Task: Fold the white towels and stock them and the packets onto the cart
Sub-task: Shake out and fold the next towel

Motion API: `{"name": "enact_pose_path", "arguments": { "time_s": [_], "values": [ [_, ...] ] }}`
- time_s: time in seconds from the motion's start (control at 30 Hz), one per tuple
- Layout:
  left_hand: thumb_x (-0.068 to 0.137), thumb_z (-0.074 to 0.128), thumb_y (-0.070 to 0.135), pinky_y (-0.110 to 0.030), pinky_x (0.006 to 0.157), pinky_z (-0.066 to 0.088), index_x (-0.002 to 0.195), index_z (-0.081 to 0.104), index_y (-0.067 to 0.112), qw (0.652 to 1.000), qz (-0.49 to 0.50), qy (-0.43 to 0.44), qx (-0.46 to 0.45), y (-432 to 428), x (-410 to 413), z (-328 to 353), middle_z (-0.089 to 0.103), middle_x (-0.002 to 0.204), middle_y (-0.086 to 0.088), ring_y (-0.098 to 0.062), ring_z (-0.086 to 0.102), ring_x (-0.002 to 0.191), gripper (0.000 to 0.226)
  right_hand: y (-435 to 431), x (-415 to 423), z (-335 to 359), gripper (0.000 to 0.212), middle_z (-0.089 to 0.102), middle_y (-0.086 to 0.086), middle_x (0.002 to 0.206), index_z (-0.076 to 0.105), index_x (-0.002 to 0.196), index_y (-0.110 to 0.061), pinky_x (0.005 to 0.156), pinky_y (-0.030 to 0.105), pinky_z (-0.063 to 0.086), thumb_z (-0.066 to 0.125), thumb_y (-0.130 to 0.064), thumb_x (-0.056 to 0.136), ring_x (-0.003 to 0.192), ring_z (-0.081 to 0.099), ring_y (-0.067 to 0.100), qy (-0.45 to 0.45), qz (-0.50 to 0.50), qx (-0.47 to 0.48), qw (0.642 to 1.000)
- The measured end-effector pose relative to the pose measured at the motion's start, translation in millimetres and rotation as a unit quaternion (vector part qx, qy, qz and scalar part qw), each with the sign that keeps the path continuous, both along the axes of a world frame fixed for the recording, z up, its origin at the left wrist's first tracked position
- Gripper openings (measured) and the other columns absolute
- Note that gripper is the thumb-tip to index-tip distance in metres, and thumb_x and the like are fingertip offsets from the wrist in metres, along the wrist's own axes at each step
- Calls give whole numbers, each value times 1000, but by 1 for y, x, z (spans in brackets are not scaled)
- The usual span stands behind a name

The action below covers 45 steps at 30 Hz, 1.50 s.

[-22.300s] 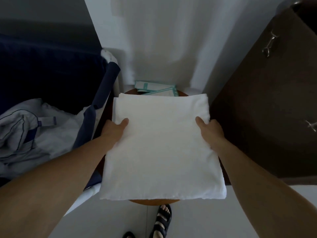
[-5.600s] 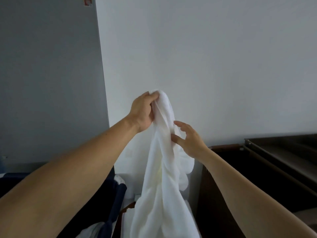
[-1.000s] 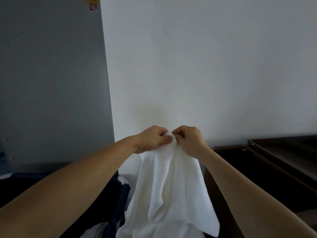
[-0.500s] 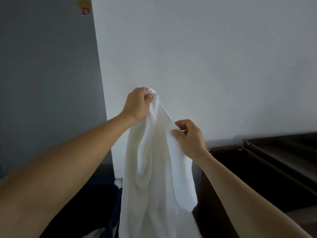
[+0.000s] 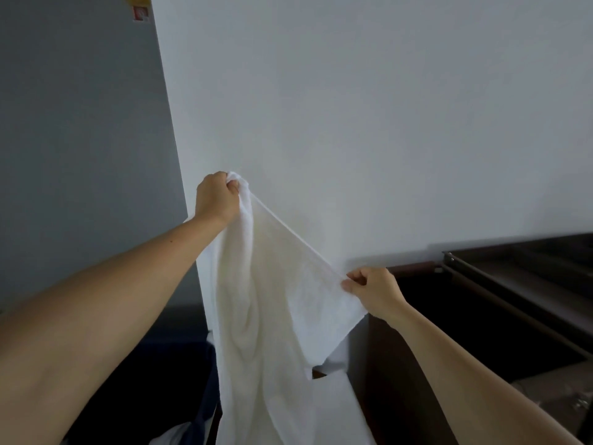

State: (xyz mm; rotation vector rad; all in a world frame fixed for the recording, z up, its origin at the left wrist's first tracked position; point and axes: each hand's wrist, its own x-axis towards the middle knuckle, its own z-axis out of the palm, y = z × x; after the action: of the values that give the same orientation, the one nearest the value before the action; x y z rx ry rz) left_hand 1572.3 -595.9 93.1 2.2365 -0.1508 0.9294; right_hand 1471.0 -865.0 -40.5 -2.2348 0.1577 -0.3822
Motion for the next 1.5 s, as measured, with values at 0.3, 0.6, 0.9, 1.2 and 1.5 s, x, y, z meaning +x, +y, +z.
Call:
{"name": "enact_pose_path", "arguments": {
  "time_s": [0.3, 0.6, 0.9, 1.2, 1.5],
  "values": [
    [101, 41, 13, -42, 78, 46, 84, 54, 0, 997, 25, 69, -34, 16, 6, -27, 64, 103, -27, -43, 61, 98, 25, -22, -7, -16, 29, 72, 13, 78, 71, 81, -6, 65, 31, 50, 61, -27, 98, 72, 66, 25, 57, -46, -24, 997],
    [97, 50, 15, -30, 51, 27, 61, 40, 11, 978, -83, 192, -19, -14, -29, -53, 43, 65, -6, -25, 42, 65, 37, 9, -23, 32, 13, 57, 7, 59, 62, 79, 0, 44, 22, 44, 71, -1, 87, 48, 52, 13, 50, 69, 356, 931],
    [96, 55, 27, -27, 50, 30, 53, 42, 10, 978, -155, 136, 10, -71, -73, -97, 38, 51, -1, -14, 36, 49, 48, 61, -3, 51, 20, 61, 12, 59, 60, 68, -2, 50, 27, 54, 74, -1, 82, 49, 60, 17, 0, -18, 353, 935],
    [101, 47, 21, -20, 45, 27, 50, 35, 15, 969, -185, 156, 49, -73, -78, -99, 37, 50, 4, -9, 33, 48, 52, 72, 4, 46, 19, 64, 14, 58, 62, 62, -1, 69, 43, 60, 72, -2, 78, 56, 61, 27, 13, -16, 316, 948],
    [92, 51, 27, -39, 62, 42, 66, 46, 4, 948, -222, 176, 144, -73, -81, -101, 52, 62, -9, -21, 43, 60, 35, 70, 5, 54, 24, 67, 18, 74, 66, 86, 8, 81, 50, 58, 54, -8, 73, 57, 64, 32, 60, 14, 300, 952]
  ]
}}
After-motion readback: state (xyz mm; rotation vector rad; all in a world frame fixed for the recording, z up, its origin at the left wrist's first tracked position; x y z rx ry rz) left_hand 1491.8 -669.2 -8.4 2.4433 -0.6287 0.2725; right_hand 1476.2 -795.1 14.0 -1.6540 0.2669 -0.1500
